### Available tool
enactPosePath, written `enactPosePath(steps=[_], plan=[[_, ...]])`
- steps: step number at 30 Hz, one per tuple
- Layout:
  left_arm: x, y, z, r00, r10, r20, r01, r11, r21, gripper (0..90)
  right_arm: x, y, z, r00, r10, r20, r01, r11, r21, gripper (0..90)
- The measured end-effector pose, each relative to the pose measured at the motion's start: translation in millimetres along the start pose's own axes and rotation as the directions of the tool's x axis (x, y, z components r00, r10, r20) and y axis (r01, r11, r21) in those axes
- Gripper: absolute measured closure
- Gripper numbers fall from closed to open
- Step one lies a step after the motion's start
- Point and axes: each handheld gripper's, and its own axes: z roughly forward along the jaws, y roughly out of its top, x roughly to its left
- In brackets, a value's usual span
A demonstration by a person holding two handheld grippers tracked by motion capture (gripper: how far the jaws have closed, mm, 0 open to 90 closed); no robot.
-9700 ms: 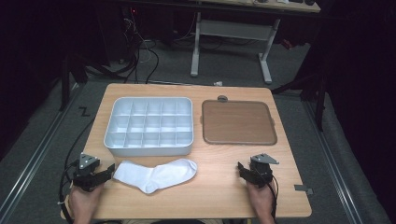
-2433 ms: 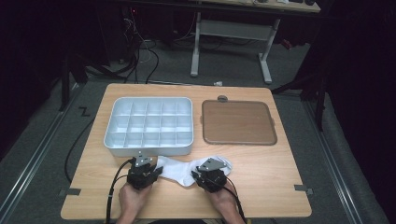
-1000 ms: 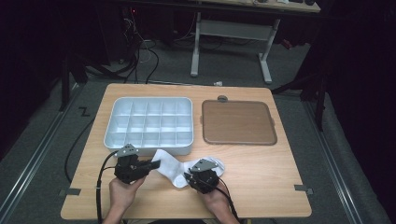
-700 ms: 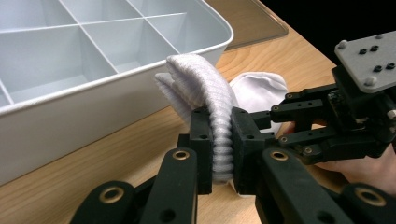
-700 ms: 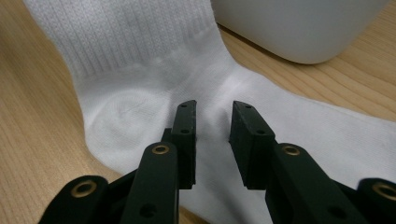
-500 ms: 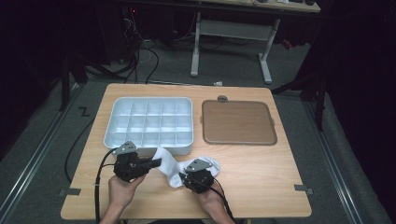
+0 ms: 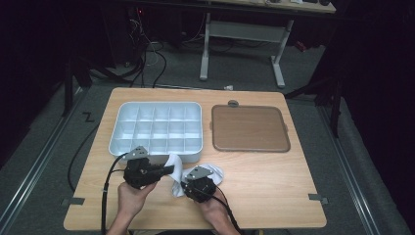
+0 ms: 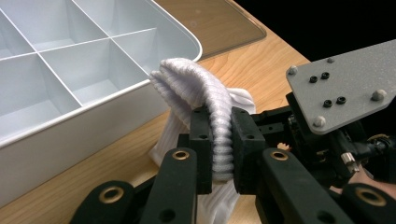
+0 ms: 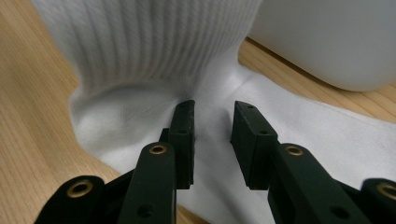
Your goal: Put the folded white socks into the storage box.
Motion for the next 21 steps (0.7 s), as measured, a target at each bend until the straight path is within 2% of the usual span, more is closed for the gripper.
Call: enactPosePath(steps=[6,9,11,13,16,18,19,21], plan=[[-0.3,-2.8,2.3,1.0000,0.000,0.001,0.000,0.9999,0.015,81.2,8.6,4.3,4.2,0.9998,-0.013,-0.014,0.013,1.000,0.001,69.5],[-0.6,-4.3,2.8,0.9999,0.011,-0.005,-0.011,0.9998,0.018,81.2,9.4,5.5,4.7,0.9996,-0.003,-0.029,0.003,1.000,0.003,67.3],[-0.8,-5.1,2.8,0.9998,0.018,-0.010,-0.018,0.9997,0.016,81.2,9.9,6.3,2.7,0.9996,-0.028,-0.004,0.028,0.999,0.014,64.3],[-0.9,-5.6,2.5,0.9996,0.025,-0.011,-0.025,0.9995,0.017,81.2,8.3,6.7,-1.0,0.9996,-0.025,0.010,0.025,0.999,0.022,63.2],[-0.9,-7.0,3.7,0.9995,0.029,-0.014,-0.029,0.9994,0.022,81.2,0.6,6.2,-13.7,0.9991,-0.017,0.039,0.017,1.000,-0.008,63.2],[-0.6,-7.5,4.3,0.9994,0.032,-0.015,-0.032,0.9992,0.025,81.2,-14.1,3.6,-28.9,0.9972,0.013,0.074,-0.010,0.999,-0.048,63.3],[-0.7,-7.8,4.7,0.9994,0.030,-0.016,-0.030,0.9992,0.025,81.2,-14.1,3.6,-28.9,0.9972,0.013,0.074,-0.010,0.999,-0.048,63.3],[-0.7,-8.5,5.6,0.9993,0.034,-0.015,-0.033,0.9990,0.029,81.2,-25.6,1.3,-37.9,0.9943,0.034,0.102,-0.028,0.998,-0.061,63.3]])
